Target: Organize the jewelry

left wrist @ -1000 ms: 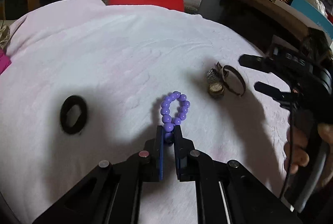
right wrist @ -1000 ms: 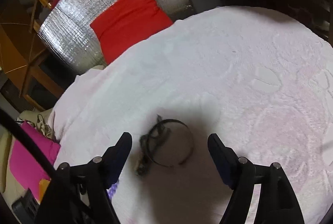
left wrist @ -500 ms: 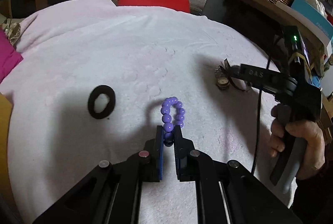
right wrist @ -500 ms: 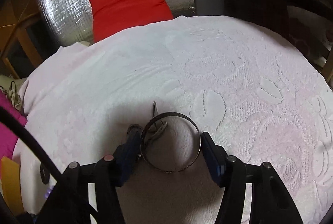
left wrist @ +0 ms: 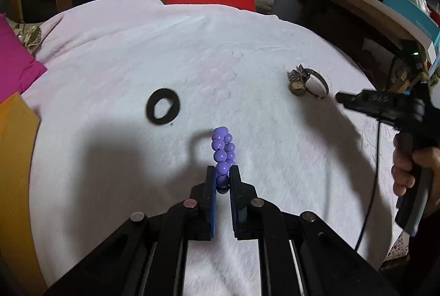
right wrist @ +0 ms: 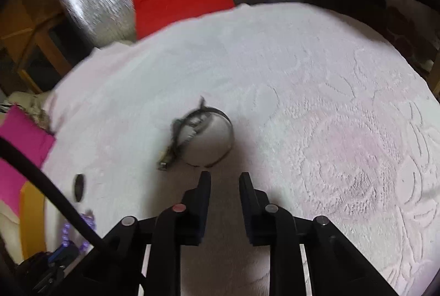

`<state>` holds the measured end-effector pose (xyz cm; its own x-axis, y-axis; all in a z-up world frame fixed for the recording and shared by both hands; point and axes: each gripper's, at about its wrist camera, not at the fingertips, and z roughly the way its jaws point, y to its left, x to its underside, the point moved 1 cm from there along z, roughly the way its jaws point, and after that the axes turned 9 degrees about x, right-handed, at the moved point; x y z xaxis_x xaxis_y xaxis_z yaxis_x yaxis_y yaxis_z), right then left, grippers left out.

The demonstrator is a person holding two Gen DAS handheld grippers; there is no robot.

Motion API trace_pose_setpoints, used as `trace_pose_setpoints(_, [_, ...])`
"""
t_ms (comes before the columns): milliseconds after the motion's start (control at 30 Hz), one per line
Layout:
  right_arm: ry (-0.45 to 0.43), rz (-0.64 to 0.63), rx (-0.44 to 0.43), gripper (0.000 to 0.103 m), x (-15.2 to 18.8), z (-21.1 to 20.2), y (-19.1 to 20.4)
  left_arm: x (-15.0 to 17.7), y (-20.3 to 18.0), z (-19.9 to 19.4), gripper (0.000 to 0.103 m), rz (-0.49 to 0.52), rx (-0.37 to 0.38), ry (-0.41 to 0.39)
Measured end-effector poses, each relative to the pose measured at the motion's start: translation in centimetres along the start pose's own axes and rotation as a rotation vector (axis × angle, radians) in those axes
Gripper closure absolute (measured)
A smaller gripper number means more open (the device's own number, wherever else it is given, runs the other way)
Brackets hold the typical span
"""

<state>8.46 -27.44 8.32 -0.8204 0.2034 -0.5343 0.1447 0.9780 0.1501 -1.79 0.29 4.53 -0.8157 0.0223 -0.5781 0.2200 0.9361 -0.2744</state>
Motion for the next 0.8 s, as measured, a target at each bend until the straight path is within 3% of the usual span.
trace_pose_setpoints(33, [-0.022, 0.014, -0.01, 0.075, 0.0, -0.5, -0.2, 0.2, 0.2, -0.2, 0.094, -0.007, -0.002, -0.003])
trace_pose_setpoints(133, [-0.036, 0.065, -0.044, 0.021, -0.2, -0.8, -0.5, 0.6, 0.5, -0.6, 0.094, -0.029, -0.003, -0.011])
trace_pose_setpoints(233, [-0.071, 0.083, -0.047, 0.021, -0.7, -0.5, -0.1, 0.4, 0.3, -0.3, 0.094, -0.019, 0.005, -0.007])
trace_pose_setpoints(367, [-0.105, 0.005, 0.029, 0.026, -1.4, 0.8, 1.6, 0.4, 0.0, 0.1, 0.094, 0.0, 0.016, 0.008])
trace_pose_setpoints(700, [-0.09, -0.063, 0.161, 0.037, -2.0, 4.3, 3.3, 0.1, 0.6, 1.4, 0.094, -0.005, 0.018, 0.048])
trace_pose_setpoints(800, [-0.097, -0.076, 0.174, 0.056, -2.2, 4.3, 3.6, 0.1, 0.8, 1.5, 0.093, -0.004, 0.01, 0.056])
